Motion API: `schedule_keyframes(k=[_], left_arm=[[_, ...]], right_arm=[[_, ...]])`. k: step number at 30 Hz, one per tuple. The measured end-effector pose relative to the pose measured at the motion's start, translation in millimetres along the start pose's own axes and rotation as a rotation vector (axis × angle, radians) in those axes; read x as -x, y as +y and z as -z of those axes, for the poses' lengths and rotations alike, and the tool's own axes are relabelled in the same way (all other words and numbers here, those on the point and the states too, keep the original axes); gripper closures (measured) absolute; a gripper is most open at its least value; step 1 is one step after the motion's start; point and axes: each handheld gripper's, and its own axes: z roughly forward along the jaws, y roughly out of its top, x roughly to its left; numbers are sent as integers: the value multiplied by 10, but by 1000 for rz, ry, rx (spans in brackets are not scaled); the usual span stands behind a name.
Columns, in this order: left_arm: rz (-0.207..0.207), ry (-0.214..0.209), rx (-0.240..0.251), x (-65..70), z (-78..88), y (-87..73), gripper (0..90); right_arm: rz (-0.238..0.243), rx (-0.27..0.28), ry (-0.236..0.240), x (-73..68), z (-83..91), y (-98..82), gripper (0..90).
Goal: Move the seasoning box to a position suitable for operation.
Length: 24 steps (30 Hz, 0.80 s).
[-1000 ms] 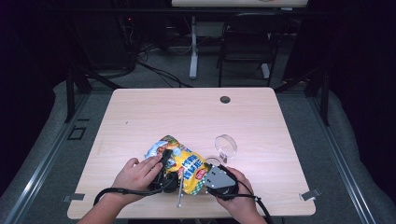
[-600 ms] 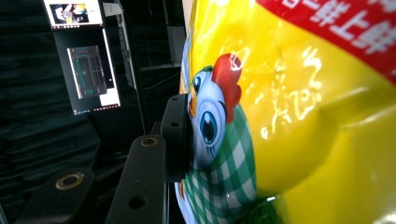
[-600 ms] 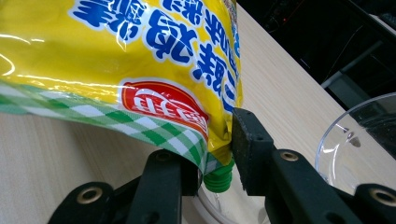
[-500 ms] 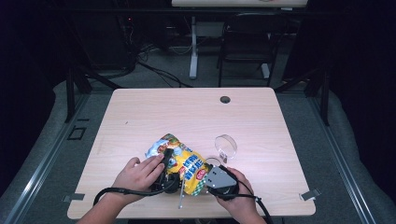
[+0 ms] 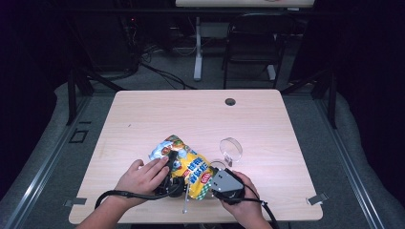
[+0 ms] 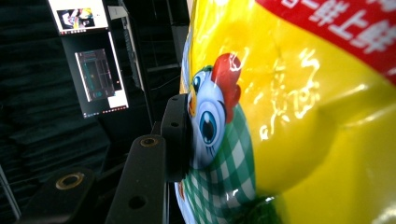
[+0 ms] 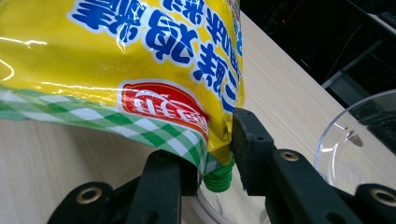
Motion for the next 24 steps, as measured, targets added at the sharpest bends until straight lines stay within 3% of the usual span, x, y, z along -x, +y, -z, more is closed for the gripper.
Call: schedule_keyframes(k=[7, 8, 11, 24], left_arm=[[-22, 2, -4, -16, 0, 8, 667], [-22, 19, 9, -11, -10, 6, 667], [-28, 5, -2, -23, 0, 12, 666], [-59, 18, -8, -66, 12, 30, 667]], right_arm=[[-7, 0, 0, 1, -5, -4, 722], [-7, -1, 1, 3, -5, -4, 722], [-9, -1, -1, 5, -2, -5, 722], [-22, 12, 9, 27, 2, -3, 719]])
